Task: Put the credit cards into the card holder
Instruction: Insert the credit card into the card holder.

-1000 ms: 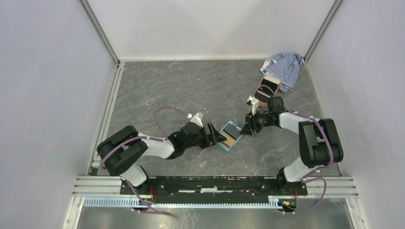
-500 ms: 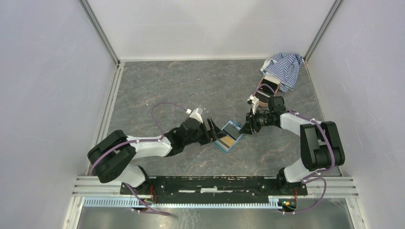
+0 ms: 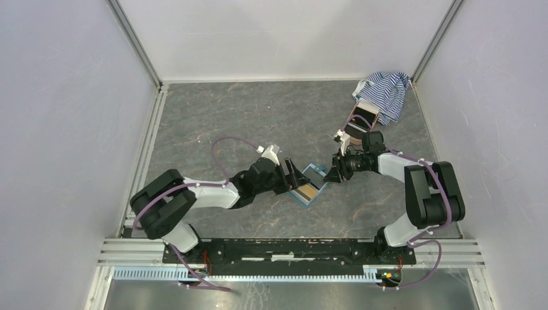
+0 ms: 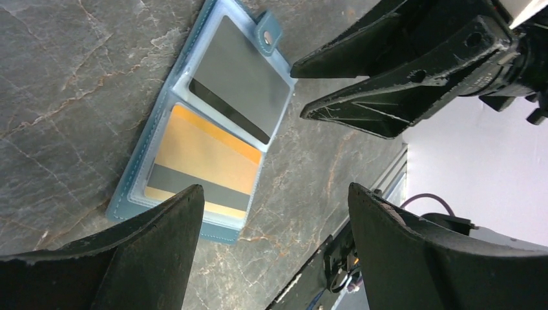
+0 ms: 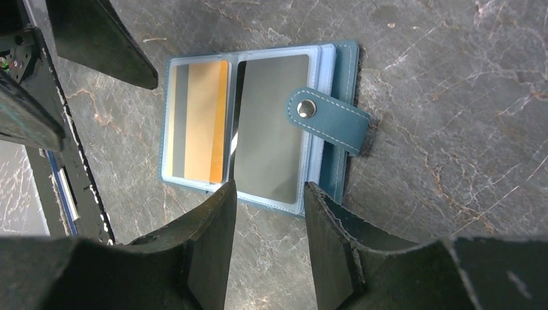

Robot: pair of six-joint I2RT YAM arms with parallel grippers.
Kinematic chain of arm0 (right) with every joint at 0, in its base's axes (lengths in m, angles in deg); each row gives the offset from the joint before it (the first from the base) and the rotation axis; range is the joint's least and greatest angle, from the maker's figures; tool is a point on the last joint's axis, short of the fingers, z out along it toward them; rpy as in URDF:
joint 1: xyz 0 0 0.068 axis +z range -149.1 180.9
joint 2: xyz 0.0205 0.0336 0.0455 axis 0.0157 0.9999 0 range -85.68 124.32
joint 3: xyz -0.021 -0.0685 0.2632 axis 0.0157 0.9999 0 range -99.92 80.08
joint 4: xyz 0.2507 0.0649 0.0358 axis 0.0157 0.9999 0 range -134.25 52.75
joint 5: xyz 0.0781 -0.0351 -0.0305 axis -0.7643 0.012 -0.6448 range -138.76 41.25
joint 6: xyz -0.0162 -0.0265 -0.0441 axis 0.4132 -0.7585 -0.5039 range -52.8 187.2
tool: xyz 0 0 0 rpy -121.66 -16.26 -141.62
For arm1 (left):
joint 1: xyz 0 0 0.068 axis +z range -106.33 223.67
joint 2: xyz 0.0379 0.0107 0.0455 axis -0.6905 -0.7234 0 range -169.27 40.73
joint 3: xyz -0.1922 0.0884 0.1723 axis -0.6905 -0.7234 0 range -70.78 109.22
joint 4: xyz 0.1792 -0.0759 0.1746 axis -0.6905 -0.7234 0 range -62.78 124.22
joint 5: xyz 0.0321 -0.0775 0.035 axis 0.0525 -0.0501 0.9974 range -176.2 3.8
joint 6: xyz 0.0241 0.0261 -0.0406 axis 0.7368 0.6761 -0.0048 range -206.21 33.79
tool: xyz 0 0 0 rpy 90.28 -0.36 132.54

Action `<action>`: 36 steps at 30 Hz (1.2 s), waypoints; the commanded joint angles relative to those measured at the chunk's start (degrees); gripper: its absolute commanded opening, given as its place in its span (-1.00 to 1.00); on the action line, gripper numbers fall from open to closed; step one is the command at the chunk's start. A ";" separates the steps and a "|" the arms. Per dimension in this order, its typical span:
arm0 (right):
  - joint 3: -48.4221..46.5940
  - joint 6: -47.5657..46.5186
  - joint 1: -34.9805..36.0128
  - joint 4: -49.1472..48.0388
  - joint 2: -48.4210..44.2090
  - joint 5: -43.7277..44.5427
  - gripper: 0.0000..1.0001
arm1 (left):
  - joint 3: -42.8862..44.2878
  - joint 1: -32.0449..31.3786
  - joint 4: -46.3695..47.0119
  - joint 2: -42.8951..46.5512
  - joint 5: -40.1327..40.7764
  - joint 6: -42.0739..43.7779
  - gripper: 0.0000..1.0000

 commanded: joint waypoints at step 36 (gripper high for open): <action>-1.98 -0.56 0.21 1.31 1.23 -0.71 0.01 | 9.15 1.79 2.51 -16.28 -1.02 -2.13 0.26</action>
